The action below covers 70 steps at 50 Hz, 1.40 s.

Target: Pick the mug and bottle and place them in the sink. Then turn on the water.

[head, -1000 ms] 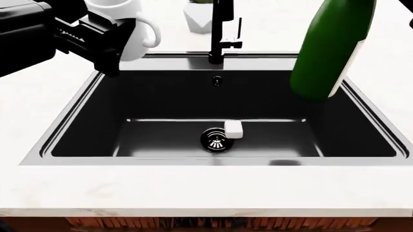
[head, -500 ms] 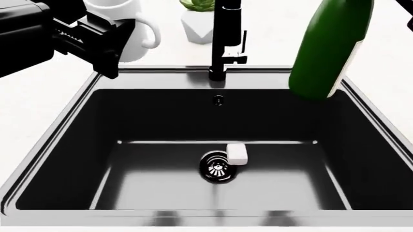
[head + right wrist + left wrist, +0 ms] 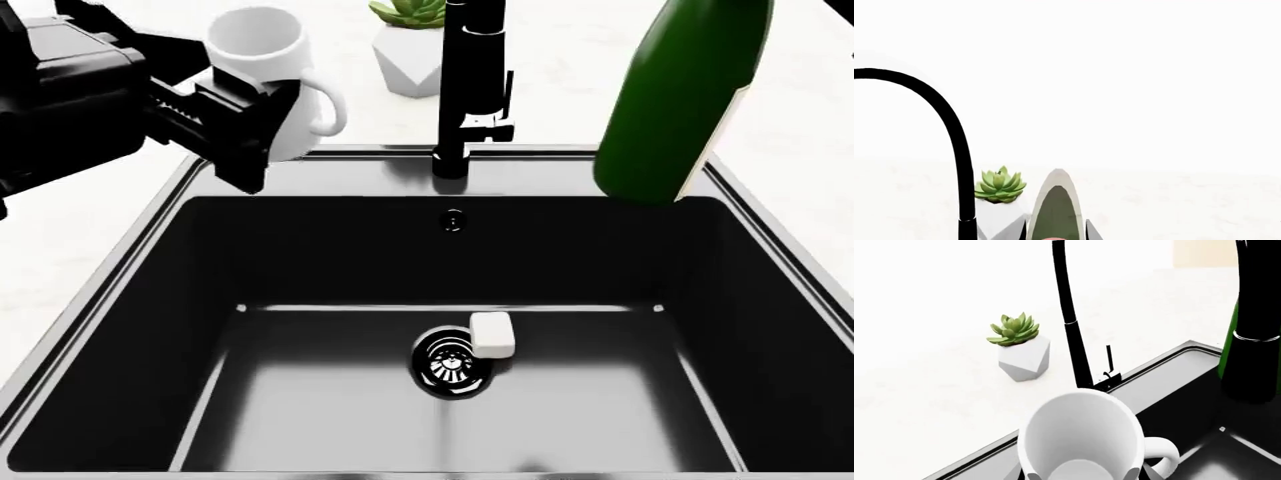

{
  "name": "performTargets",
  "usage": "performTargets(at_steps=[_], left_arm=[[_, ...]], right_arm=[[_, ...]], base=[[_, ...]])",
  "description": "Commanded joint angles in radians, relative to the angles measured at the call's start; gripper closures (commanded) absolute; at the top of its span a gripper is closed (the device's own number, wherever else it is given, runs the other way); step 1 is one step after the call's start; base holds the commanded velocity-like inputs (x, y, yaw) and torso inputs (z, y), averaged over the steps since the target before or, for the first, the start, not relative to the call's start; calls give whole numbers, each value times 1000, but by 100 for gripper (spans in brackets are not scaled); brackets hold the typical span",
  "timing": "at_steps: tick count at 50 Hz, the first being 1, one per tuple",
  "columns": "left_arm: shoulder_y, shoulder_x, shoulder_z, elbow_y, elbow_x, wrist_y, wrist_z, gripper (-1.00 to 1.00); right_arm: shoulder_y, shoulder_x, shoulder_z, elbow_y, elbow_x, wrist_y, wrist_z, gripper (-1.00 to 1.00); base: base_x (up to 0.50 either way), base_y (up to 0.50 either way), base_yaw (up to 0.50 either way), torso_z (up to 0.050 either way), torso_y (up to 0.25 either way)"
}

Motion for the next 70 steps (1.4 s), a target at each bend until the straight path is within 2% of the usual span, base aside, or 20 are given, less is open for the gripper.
performTargets(at_steps=[1, 15, 25, 37, 52, 60, 70], left_arm=[[57, 33, 57, -16, 43, -17, 31, 100], [90, 113, 172, -74, 145, -67, 116, 100], [78, 165, 290, -155, 278, -117, 267, 100], [-20, 254, 500, -297, 460, -175, 515, 100], [-5, 398, 776, -536, 719, 14, 886, 100], [27, 461, 867, -640, 801, 93, 989, 100], [77, 509, 959, -721, 869, 144, 1060, 100]], right_arm=[[9, 29, 8, -16, 2, 23, -19, 100], [-4, 47, 4, -23, -1, 19, -26, 100], [6, 54, -9, -12, -8, 22, -44, 100], [120, 118, -164, 8, -64, 115, -208, 100], [132, 133, -225, 6, -86, 119, -277, 100], [90, 131, -230, -13, -84, 103, -271, 100], [62, 134, -235, -27, -84, 86, -273, 100]], base=[[0, 0, 0, 0, 0], [0, 0, 0, 0, 1], [0, 0, 0, 1, 1], [0, 0, 0, 0, 1], [0, 0, 0, 1, 1], [0, 0, 0, 0, 1], [0, 0, 0, 1, 1]])
